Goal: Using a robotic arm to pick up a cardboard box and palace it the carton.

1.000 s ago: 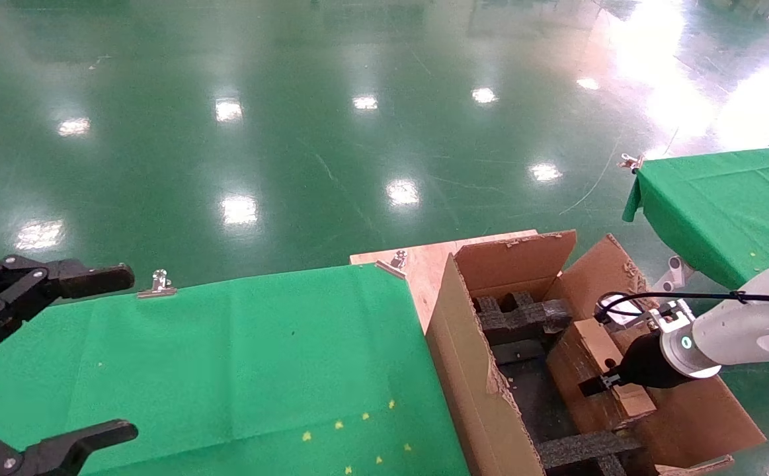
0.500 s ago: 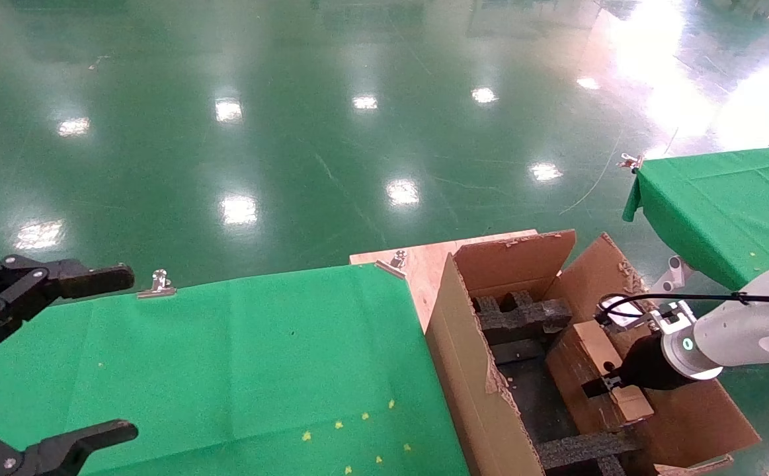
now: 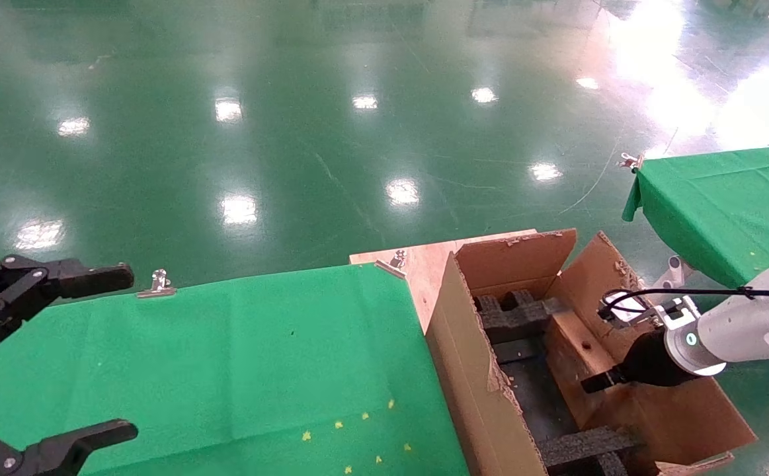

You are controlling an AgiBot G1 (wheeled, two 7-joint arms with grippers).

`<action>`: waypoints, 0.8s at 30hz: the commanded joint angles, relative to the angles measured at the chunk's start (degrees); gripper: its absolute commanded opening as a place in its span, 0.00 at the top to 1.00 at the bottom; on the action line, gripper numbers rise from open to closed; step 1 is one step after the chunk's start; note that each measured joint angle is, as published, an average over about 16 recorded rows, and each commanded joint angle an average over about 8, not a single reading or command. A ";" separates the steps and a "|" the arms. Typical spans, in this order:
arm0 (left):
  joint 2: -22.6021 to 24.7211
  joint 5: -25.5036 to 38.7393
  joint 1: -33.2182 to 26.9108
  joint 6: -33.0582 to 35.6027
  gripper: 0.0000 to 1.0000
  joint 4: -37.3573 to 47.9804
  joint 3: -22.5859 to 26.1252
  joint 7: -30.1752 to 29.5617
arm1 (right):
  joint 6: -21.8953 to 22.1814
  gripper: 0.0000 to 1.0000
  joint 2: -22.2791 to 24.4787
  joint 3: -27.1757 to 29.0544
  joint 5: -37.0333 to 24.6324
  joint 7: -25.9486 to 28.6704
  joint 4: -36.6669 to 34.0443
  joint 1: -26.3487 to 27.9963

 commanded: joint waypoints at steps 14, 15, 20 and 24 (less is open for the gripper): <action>0.00 -0.01 0.00 0.00 0.00 0.00 0.01 0.00 | 0.10 0.00 2.03 1.89 -0.30 -1.48 4.13 9.30; 0.00 -0.01 0.00 0.00 0.00 0.00 0.01 0.00 | 0.01 0.00 2.31 2.19 -0.32 -1.89 4.92 10.51; 0.00 -0.01 0.00 0.00 0.00 0.00 0.01 0.01 | -1.00 0.00 4.35 4.33 0.13 -5.20 10.93 16.86; -0.01 -0.01 0.00 0.00 0.00 0.00 0.02 0.01 | -2.76 0.00 6.67 6.66 1.64 -9.03 17.30 21.04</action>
